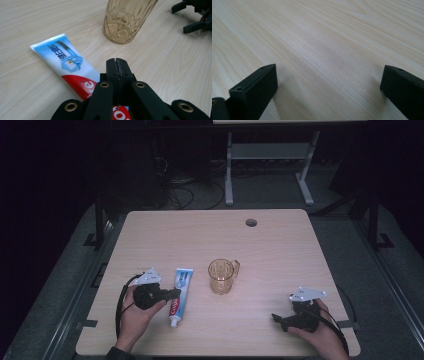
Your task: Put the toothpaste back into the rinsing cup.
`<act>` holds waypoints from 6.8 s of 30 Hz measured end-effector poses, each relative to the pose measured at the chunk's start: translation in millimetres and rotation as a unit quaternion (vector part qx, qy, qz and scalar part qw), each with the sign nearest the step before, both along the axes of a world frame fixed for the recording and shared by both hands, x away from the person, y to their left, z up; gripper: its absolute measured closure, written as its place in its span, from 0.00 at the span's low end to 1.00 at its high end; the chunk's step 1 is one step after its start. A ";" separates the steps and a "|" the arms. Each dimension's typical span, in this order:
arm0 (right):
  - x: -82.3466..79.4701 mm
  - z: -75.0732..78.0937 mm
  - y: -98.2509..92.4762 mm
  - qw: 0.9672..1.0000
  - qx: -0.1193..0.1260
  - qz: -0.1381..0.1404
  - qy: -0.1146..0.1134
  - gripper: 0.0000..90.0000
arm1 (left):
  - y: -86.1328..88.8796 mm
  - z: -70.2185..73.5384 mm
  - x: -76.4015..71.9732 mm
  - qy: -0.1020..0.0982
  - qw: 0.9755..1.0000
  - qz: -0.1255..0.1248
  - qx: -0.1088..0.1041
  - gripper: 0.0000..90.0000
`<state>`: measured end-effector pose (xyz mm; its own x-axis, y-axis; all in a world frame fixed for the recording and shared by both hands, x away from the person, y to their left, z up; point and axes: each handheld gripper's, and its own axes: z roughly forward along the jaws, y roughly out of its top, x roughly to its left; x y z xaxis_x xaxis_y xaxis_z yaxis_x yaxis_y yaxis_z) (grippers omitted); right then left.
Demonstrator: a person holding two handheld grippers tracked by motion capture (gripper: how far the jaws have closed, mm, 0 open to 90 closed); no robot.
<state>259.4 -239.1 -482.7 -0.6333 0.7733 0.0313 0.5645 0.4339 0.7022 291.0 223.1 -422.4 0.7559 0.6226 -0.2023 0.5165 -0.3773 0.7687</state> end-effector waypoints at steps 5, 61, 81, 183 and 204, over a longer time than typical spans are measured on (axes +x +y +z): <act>0.2 -0.1 0.0 1.000 0.000 0.002 -0.001 0.01 | -13.9 -6.3 3.6 0.005 1.000 -0.011 0.003 1.00; -2.3 0.0 1.0 1.000 -0.002 0.010 -0.001 0.01 | 11.1 -31.6 -3.4 0.047 0.996 0.021 0.075 1.00; -2.6 0.1 1.0 1.000 -0.002 0.010 0.000 0.01 | 4.8 -12.0 -7.2 0.037 0.996 0.010 0.077 0.91; -2.8 -0.1 1.0 1.000 -0.003 0.012 -0.003 0.01 | -33.3 -22.7 76.2 0.068 0.971 0.071 0.217 0.71; -2.7 -0.1 1.0 1.000 -0.003 0.013 -0.003 0.01 | -22.2 -12.5 74.1 0.075 0.982 0.056 0.162 0.81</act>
